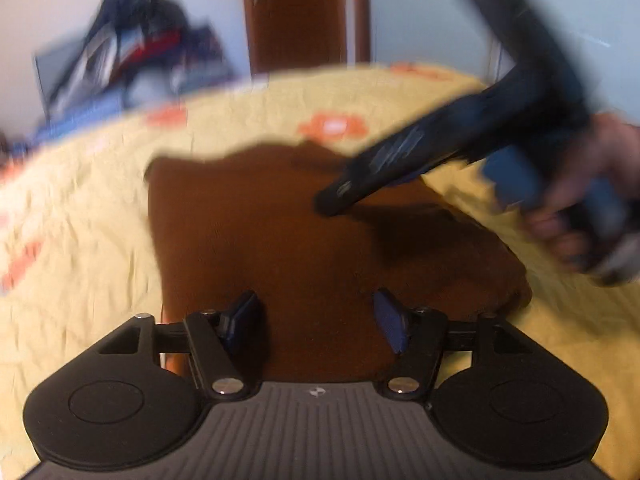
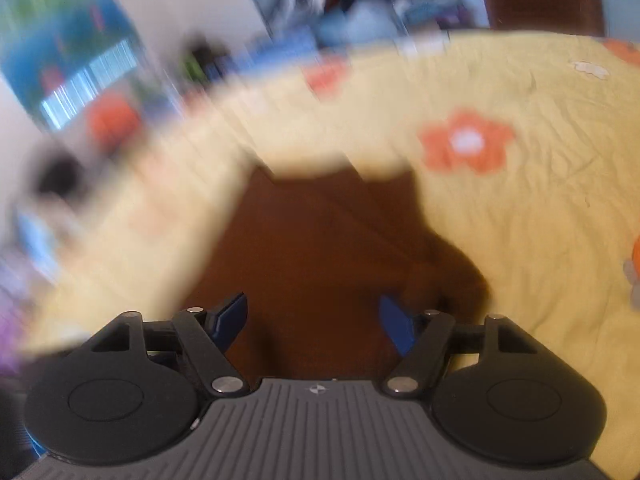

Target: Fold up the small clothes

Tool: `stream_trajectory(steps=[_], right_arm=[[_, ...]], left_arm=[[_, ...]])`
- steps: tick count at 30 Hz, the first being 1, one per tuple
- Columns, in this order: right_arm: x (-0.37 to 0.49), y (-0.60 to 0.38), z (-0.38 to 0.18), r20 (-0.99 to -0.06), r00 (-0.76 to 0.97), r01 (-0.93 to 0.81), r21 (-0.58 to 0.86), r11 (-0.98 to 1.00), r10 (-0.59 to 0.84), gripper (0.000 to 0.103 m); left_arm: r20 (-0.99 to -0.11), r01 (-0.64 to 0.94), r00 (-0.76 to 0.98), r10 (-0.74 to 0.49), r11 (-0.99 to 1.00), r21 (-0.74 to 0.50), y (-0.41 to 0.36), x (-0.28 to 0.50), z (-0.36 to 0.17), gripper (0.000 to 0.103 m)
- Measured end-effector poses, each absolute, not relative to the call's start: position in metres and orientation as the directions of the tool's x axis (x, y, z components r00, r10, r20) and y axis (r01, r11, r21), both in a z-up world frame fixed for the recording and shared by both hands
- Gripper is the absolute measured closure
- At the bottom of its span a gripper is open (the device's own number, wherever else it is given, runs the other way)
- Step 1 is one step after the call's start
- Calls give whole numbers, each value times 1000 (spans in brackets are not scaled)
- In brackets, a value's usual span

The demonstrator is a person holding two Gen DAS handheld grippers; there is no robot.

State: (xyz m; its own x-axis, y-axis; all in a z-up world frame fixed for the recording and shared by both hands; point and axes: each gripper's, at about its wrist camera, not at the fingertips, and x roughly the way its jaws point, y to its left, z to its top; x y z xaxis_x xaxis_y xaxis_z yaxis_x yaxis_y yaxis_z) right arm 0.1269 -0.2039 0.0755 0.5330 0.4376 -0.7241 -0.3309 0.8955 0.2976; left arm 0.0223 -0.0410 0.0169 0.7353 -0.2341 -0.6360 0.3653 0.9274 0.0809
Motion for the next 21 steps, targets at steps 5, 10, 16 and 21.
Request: stream_trajectory(steps=[5, 10, 16, 21], right_arm=[[156, -192, 67, -767, 534, -327, 202, 923, 357, 13], [112, -203, 111, -661, 631, -325, 251, 912, 407, 28], [106, -178, 85, -712, 522, -405, 279, 871, 470, 23], [120, -193, 86, -693, 529, -391, 314, 865, 490, 35]], left_arm=[[-641, 352, 732, -231, 934, 66, -38, 23, 24, 38], [-620, 365, 738, -265, 930, 37, -22, -4, 34, 37], [-623, 388, 749, -227, 912, 135, -46, 0, 10, 29], [-571, 368, 787, -234, 921, 129, -35, -29, 31, 29]])
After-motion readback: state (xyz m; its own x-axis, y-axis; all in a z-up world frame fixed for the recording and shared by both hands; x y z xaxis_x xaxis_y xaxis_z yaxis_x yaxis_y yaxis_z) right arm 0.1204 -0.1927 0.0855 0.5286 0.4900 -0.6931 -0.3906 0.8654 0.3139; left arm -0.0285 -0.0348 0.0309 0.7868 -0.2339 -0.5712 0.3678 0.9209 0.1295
